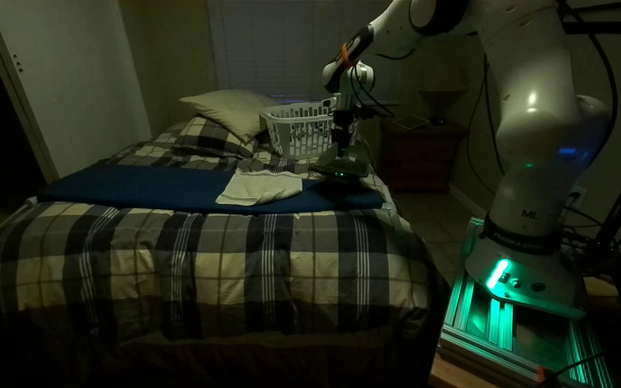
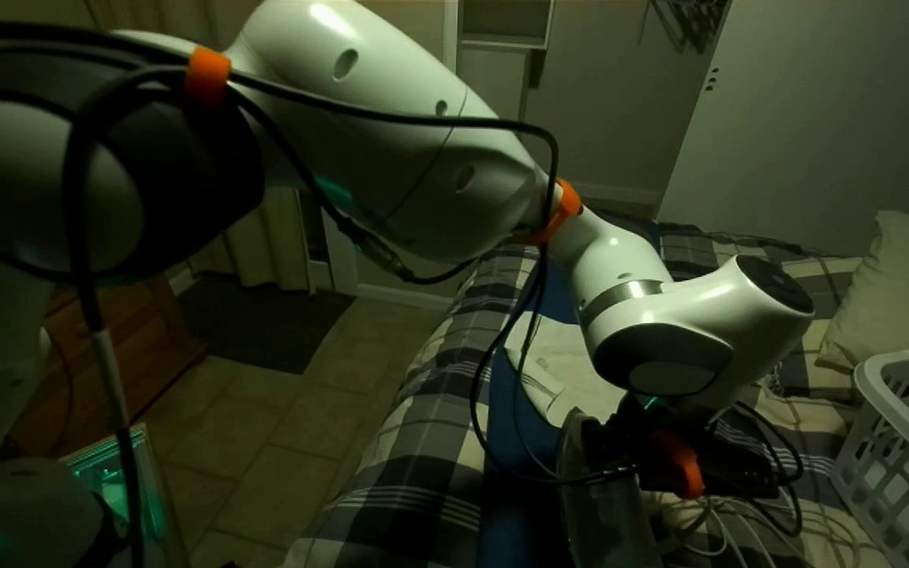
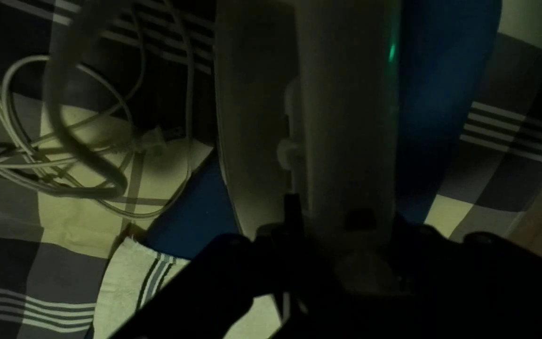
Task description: Use the pressing iron to straighten the towel
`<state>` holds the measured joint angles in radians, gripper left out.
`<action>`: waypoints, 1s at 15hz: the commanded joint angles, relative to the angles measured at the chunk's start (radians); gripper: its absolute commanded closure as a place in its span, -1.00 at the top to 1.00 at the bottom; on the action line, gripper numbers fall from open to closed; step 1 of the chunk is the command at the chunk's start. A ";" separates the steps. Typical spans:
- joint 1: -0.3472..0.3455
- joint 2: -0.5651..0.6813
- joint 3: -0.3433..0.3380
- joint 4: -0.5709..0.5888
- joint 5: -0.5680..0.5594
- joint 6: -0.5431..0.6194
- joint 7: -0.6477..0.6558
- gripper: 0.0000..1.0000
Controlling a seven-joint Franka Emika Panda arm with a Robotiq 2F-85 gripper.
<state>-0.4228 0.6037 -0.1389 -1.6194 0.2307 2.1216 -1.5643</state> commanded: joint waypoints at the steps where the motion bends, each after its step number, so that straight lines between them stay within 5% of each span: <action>1: -0.022 0.052 0.024 0.111 -0.007 -0.042 0.032 -0.72; 15: -0.012 0.121 0.096 0.251 0.015 -0.133 0.168 -0.72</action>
<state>-0.4286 0.7062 -0.0565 -1.4447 0.2372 2.0547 -1.4378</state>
